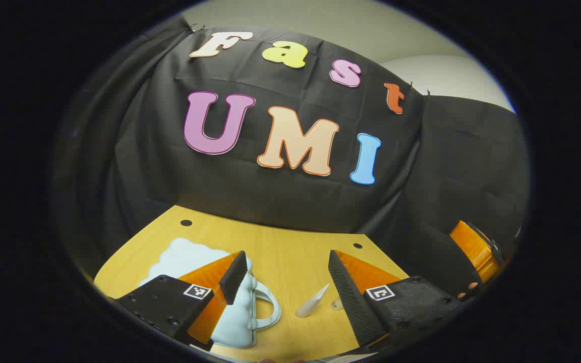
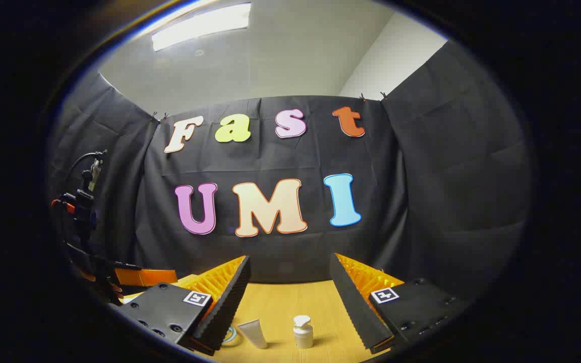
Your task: First open the suitcase, pack the skin care products into it, and then close the suitcase.
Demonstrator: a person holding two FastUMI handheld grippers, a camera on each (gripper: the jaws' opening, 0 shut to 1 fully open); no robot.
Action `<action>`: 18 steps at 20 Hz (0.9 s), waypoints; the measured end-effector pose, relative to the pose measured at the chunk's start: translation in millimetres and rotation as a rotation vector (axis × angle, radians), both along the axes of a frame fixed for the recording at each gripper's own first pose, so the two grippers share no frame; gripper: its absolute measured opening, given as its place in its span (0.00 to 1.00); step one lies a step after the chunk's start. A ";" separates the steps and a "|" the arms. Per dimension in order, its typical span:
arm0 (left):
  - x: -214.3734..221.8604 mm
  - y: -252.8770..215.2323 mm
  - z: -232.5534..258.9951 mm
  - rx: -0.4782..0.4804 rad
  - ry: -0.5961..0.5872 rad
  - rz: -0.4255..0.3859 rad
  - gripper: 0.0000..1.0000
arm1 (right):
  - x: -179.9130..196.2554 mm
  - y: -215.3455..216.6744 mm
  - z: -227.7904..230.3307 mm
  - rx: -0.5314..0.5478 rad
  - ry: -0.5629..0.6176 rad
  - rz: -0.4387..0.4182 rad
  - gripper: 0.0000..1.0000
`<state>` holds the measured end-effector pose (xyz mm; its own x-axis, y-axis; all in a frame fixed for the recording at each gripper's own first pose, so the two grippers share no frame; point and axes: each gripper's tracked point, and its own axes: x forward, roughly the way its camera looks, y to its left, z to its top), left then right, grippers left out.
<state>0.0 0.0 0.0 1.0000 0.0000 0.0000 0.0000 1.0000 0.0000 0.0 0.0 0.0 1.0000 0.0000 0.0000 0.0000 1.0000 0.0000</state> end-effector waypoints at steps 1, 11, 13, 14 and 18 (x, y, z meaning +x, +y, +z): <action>0.4 2.5 -1.6 -0.005 0.007 0.005 0.95 | -2.0 -0.1 -0.4 0.001 -0.003 -0.001 0.99; 27.6 32.2 -43.6 0.033 0.192 0.040 0.95 | 2.3 -8.7 -30.3 0.030 0.067 -0.006 0.98; 39.5 25.0 -57.9 0.029 0.257 0.013 0.95 | 6.7 -12.9 -41.9 0.031 0.100 -0.009 0.98; 45.2 23.9 -65.7 0.032 0.286 0.010 0.95 | 7.6 -14.8 -46.0 0.030 0.113 -0.010 0.99; 67.7 15.3 -101.5 0.012 0.438 -0.021 0.95 | 14.0 -19.7 -54.1 0.036 0.131 -0.006 0.98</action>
<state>67.7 15.3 -101.5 0.9053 -0.0183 -0.4244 0.0233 0.9997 0.0066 14.0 -19.7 -54.1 0.9914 -0.0036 -0.1312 0.0083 0.9993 0.0354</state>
